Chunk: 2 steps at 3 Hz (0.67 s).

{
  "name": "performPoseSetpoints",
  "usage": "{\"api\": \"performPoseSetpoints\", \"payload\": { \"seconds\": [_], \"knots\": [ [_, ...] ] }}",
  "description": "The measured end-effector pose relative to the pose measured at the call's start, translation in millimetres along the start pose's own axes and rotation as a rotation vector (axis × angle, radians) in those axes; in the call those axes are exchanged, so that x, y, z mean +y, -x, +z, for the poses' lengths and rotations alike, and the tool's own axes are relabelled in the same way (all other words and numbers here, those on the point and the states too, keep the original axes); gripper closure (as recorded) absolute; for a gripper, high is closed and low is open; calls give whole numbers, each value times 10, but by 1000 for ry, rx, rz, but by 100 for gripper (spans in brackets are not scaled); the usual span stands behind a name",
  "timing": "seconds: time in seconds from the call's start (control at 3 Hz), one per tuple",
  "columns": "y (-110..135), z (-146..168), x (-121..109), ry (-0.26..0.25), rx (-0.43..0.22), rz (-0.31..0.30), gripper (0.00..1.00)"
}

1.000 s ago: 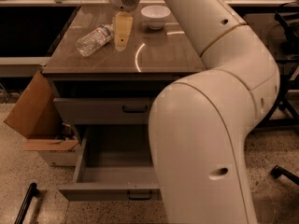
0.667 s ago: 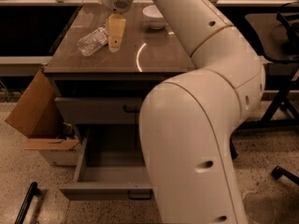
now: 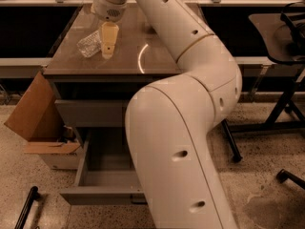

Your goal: Place water bottle into middle drawer

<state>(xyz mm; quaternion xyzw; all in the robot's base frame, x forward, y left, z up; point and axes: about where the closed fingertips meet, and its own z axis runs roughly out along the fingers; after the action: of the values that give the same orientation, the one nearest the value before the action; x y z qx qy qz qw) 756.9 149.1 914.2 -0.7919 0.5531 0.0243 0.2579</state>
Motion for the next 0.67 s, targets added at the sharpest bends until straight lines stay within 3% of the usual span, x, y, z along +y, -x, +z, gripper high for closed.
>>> {"api": "performPoseSetpoints", "payload": {
  "seconds": [0.67],
  "knots": [
    [140, 331, -33, 38, -79, 12, 0]
  ]
}}
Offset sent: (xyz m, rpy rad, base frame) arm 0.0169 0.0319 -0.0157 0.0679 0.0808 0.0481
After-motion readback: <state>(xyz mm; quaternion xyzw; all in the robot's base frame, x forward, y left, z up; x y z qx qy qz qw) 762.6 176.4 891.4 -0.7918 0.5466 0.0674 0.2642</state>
